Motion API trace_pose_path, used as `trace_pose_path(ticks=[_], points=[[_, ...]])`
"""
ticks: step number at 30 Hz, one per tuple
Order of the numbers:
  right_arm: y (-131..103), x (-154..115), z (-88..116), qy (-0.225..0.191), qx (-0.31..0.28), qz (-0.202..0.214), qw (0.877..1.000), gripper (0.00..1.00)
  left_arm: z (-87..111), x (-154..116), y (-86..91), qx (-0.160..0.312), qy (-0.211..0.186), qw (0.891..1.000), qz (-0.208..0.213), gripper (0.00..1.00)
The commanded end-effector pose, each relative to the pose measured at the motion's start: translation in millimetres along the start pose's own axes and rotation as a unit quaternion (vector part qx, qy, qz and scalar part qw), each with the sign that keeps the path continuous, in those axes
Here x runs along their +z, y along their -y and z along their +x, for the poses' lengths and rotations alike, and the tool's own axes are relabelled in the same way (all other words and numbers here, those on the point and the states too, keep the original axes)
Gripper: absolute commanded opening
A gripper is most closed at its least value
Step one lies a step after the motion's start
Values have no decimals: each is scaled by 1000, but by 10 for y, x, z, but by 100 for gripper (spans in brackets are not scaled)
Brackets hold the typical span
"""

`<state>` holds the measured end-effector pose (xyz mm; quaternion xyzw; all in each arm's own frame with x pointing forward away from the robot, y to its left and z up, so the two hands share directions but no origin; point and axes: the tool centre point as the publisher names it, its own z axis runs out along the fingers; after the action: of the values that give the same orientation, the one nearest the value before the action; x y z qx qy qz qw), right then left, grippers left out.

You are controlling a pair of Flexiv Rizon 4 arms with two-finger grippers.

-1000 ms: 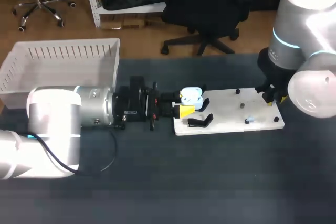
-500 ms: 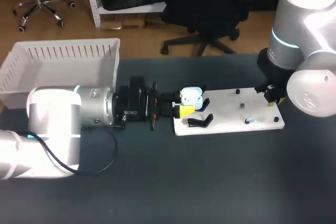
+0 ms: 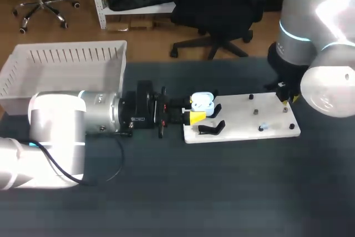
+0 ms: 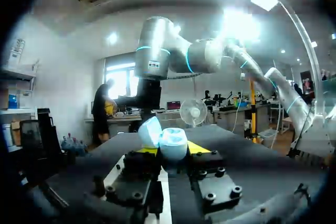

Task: Pick up each earbud case from the left stands, insert the matching earbuds, close the lid, and place the case in the box.

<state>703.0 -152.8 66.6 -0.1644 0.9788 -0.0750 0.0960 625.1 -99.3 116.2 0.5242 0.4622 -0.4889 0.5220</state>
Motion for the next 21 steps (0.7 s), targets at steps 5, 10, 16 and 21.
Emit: trace_pose_path(ticks=[5, 10, 16, 21], points=[[-579, -960, 300, 16, 49, -22, 998, 0, 6, 2, 19, 2, 1, 1000, -4, 0], [-993, -1298, 396, -17, 47, 1, 999, 0, 6, 2, 19, 2, 1, 1000, -4, 0], [-1365, -1548, 460, -25, 45, 33, 998, 0, 6, 2, 19, 2, 1, 1000, -4, 0], [-1653, -1644, 421, -29, 39, 44, 998, 0, 6, 2, 19, 2, 1, 1000, -4, 0]])
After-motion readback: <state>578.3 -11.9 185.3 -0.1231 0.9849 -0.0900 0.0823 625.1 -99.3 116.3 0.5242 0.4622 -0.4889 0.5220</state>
